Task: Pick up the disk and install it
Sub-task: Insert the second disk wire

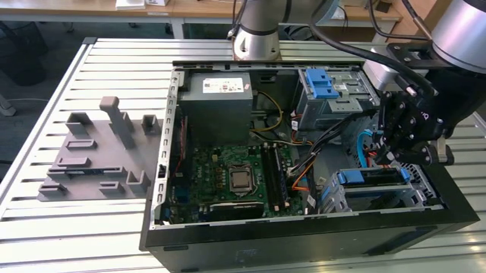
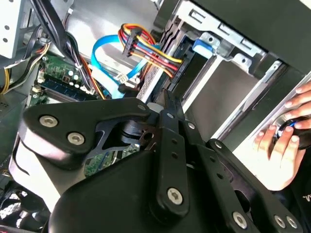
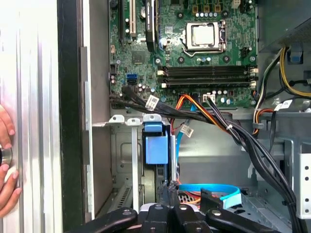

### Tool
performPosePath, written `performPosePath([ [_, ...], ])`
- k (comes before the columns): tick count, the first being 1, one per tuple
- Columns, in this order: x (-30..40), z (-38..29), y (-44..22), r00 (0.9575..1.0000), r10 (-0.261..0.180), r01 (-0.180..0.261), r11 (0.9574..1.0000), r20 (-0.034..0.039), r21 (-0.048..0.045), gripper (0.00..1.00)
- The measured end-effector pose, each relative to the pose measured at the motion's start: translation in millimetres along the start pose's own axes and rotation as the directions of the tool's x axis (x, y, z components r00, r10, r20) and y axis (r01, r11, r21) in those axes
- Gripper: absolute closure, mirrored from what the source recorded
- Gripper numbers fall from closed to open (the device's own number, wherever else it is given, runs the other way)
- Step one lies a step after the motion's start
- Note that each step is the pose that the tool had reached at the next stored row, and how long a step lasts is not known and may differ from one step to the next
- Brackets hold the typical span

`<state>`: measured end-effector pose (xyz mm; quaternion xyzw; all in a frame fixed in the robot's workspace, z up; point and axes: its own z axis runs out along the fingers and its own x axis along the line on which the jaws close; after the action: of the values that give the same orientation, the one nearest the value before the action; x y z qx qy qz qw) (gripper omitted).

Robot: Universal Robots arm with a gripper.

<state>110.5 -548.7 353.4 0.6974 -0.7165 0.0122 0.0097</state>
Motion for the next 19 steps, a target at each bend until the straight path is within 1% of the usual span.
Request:
performPosePath([
  [9,0.4,0.0,12.3,1.0,0.0,0.0,1.0,0.0,0.0,0.89],
  [12,0.3,-0.3,12.5,1.0,0.0,0.0,1.0,-0.0001,0.0,0.89],
  [19,0.3,-3.9,12.6,1.0,0.0,0.0,1.0,-0.0001,0.0,0.89],
])
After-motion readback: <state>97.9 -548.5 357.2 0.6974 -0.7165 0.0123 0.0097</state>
